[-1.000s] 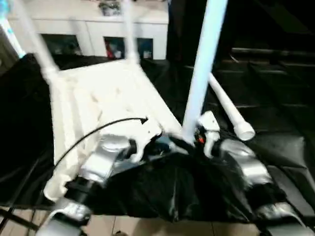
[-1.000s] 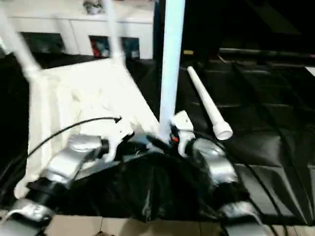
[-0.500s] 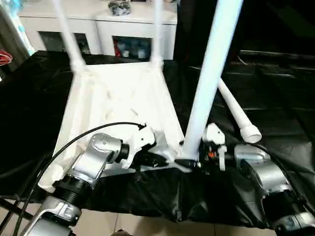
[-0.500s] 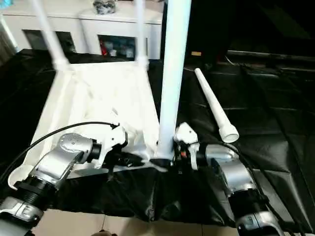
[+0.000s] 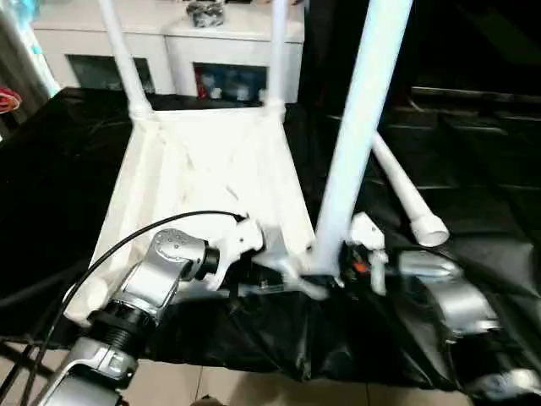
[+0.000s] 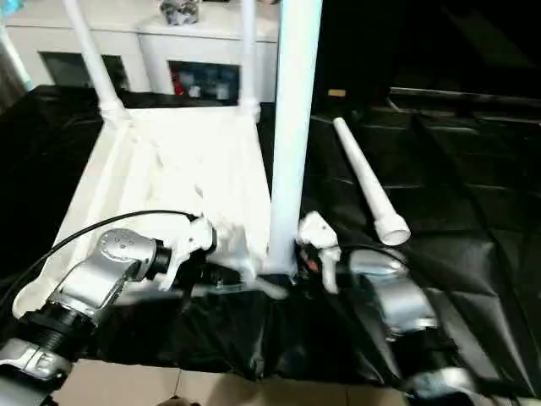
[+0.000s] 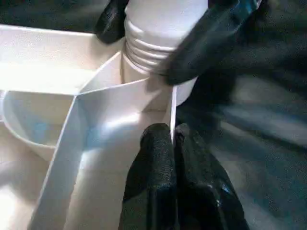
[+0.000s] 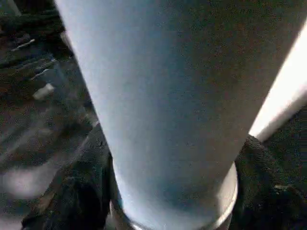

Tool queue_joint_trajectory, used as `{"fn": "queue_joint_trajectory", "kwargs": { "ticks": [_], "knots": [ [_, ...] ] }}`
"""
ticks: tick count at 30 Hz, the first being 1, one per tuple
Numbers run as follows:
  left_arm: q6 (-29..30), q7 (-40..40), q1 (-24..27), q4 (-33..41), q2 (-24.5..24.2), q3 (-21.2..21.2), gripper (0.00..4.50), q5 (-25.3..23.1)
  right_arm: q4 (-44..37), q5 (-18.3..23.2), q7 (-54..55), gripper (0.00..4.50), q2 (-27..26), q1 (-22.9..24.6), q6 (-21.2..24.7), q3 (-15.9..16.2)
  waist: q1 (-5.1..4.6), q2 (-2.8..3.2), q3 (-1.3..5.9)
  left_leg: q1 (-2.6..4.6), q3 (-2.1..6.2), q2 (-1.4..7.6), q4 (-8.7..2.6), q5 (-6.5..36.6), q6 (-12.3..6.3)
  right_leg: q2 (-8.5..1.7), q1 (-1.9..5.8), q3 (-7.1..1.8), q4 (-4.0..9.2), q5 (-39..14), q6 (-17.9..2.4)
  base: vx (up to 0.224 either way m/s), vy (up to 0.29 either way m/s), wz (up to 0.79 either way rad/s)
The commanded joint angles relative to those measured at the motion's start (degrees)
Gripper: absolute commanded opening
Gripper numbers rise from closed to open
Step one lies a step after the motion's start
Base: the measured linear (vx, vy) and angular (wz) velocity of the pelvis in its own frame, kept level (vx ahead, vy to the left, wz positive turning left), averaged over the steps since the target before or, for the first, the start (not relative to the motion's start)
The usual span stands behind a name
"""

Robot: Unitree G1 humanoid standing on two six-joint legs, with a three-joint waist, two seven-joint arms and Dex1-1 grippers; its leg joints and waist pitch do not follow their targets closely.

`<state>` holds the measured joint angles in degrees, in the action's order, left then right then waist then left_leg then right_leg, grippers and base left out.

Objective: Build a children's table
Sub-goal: Rotate leg to tighten

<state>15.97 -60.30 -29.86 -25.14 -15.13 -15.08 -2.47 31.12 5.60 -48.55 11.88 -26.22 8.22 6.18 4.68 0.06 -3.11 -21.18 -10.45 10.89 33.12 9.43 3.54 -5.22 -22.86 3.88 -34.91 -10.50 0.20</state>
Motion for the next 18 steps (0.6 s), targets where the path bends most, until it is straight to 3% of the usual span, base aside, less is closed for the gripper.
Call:
{"fn": "queue_joint_trajectory", "kwargs": {
  "ticks": [1, 2, 4, 6, 7, 11, 12, 14, 16, 18],
  "knots": [
    [1.16, 4.23, -1.89, 1.59, 5.25, -1.79, 0.00, 0.94, 4.32, -1.18, 8.07, 2.72, -4.50, -1.68, -0.19, 1.04, -0.47, -0.32, 2.89, 0.74, 1.51, 1.99, -4.43, 22.37, 1.94, -3.79, 1.92, -1.92, 6.05, -31.97, -7.69, 0.000, 0.000, 0.00],
    [2.53, 7.08, -2.12, 1.52, 6.26, -1.18, 0.00, 0.45, 5.54, -0.75, 10.77, 2.72, -5.79, -2.34, -0.21, -0.07, -0.88, -0.30, 2.95, 0.43, 1.81, 1.83, -4.51, 22.73, 2.04, -3.79, 2.18, -1.63, 6.49, -33.58, -6.29, 0.000, 0.000, 0.00],
    [5.15, 12.99, -2.70, 1.11, 8.55, 0.60, 0.00, -0.11, 7.42, -0.25, 14.94, 2.72, -7.88, -3.43, -0.80, -1.64, -1.69, -0.32, 3.15, 0.68, 1.87, 1.87, -4.41, 23.35, 1.58, -3.60, 1.95, -1.57, 6.64, -31.52, -6.53, 0.000, 0.000, 0.00],
    [6.37, 16.79, -2.82, 1.52, 10.87, 1.74, 0.00, -0.12, 9.28, -0.91, 18.73, 2.72, -9.76, -4.60, -1.56, -2.29, -1.66, -0.29, 3.27, 0.67, 1.58, 1.89, -4.41, 21.62, 0.60, -3.45, 1.79, -1.86, 6.53, -27.75, -7.80, 0.000, 0.000, 0.00],
    [6.56, 17.32, -2.72, 1.86, 11.44, 1.77, 0.00, -0.12, 9.76, -1.08, 19.31, 2.72, -10.28, -4.93, -1.91, -2.42, -1.78, -0.61, 3.35, 0.51, 1.47, 1.88, -4.39, 21.01, 0.33, -3.40, 1.89, -1.89, 6.38, -26.40, -8.30, 0.000, 0.000, 0.00],
    [6.73, 18.12, -2.24, 2.79, 13.40, 1.24, 0.00, -0.23, 11.78, -0.66, 18.92, 2.72, -11.83, -6.48, -3.90, -3.34, -1.60, -0.61, 3.70, 0.16, 1.06, 1.91, -4.18, 16.67, -1.56, -3.26, 2.35, -2.12, 5.52, -17.93, -10.69, 0.000, 0.000, 0.00],
    [6.90, 18.27, -2.21, 2.90, 13.59, 1.10, 0.00, -0.22, 12.22, -0.36, 18.59, 3.07, -11.87, -6.75, -4.22, -3.69, -1.57, -0.62, 3.77, 0.20, 0.93, 1.93, -4.06, 15.53, -2.18, -3.21, 2.40, -2.18, 5.30, -16.01, -11.40, 0.000, 0.000, 0.00],
    [7.08, 18.40, -2.19, 3.04, 13.71, 0.96, 0.00, -0.18, 12.43, 0.03, 18.19, 3.07, -11.81, -6.90, -4.32, -4.01, -1.41, -0.57, 3.81, 0.15, 0.78, 1.88, -3.89, 14.17, -2.88, -3.25, 2.50, -2.20, 5.18, -14.45, -12.05, 0.000, 0.000, 0.00],
    [7.28, 18.37, -2.24, 3.15, 13.70, 0.74, 0.00, -0.01, 11.88, 0.11, 17.46, 3.47, -11.28, -6.70, -4.34, -3.75, -1.24, -0.46, 3.90, 0.17, 0.70, 1.87, -3.78, 12.80, -3.39, -3.18, 2.58, -2.20, 4.98, -12.82, -12.49, 0.000, 0.000, 0.00],
    [7.53, 18.22, -2.23, 3.32, 13.61, 0.49, 0.00, 0.15, 11.56, -0.44, 17.85, 3.49, -10.94, -6.48, -4.95, -3.53, -1.15, -0.46, 3.95, 0.12, 0.60, 1.87, -3.70, 11.41, -4.04, -3.06, 2.70, -2.16, 4.74, -10.26, -13.22, 0.000, 0.000, 0.00]
  ]
}}
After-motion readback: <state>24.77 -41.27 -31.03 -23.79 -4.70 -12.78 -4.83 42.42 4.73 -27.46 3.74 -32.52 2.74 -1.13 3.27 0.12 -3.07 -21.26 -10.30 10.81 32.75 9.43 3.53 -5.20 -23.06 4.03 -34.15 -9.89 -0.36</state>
